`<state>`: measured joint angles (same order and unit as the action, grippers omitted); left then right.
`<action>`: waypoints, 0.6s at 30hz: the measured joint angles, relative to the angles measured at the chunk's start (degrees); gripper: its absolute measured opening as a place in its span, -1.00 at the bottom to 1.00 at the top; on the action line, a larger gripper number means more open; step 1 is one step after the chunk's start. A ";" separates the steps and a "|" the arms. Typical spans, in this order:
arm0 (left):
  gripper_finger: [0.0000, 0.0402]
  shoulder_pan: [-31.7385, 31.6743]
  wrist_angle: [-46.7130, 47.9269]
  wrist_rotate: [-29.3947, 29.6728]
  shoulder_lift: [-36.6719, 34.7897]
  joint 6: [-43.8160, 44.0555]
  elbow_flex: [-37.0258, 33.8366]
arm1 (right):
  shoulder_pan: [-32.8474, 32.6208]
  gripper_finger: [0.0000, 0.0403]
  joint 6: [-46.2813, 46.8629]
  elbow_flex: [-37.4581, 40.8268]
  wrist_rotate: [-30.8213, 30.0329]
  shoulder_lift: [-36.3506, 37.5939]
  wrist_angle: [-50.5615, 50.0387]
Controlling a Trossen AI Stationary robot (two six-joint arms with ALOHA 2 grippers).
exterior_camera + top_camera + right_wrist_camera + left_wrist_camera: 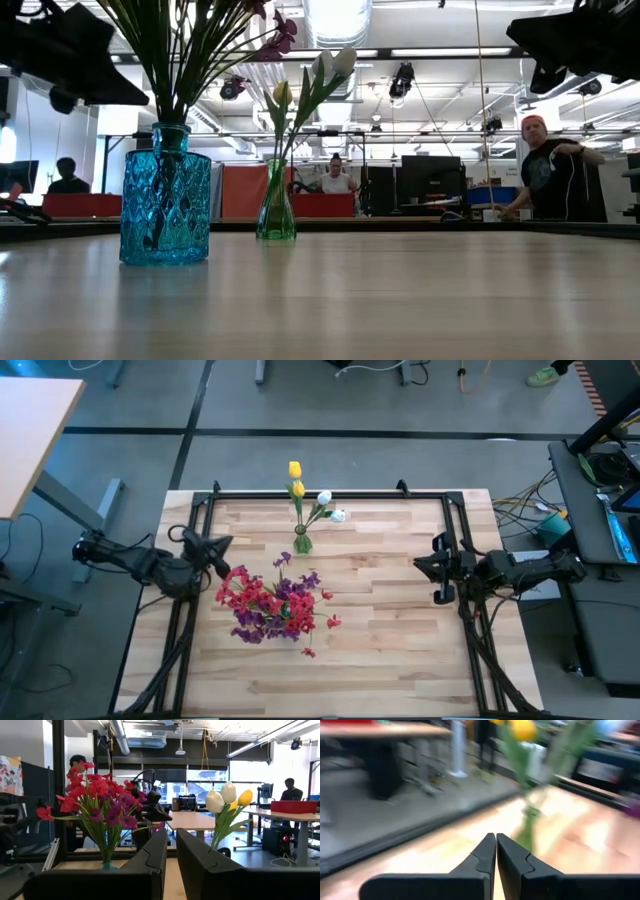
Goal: Sort flowers into vase by color
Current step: Return to Home Position
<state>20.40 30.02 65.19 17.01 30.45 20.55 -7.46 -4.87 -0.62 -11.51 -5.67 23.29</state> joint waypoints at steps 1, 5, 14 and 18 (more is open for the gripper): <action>-1.00 0.00 0.40 -3.31 -0.22 -0.06 0.51 | 0.00 -0.83 0.27 0.00 0.02 0.00 0.00; -1.00 0.02 3.23 -14.77 -1.03 -1.11 2.45 | 0.00 -0.83 0.42 0.02 1.80 0.00 0.08; -1.00 0.02 0.38 -17.19 -6.39 -1.68 -0.40 | -0.02 -0.83 -1.21 0.02 12.63 0.09 2.18; -1.00 0.02 -2.12 -19.43 -9.78 -3.86 -4.23 | 0.00 -0.83 -2.39 0.02 12.61 0.09 2.34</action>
<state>20.43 27.90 45.76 7.23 26.59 16.32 -7.46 -7.27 -0.60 1.10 -5.58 25.63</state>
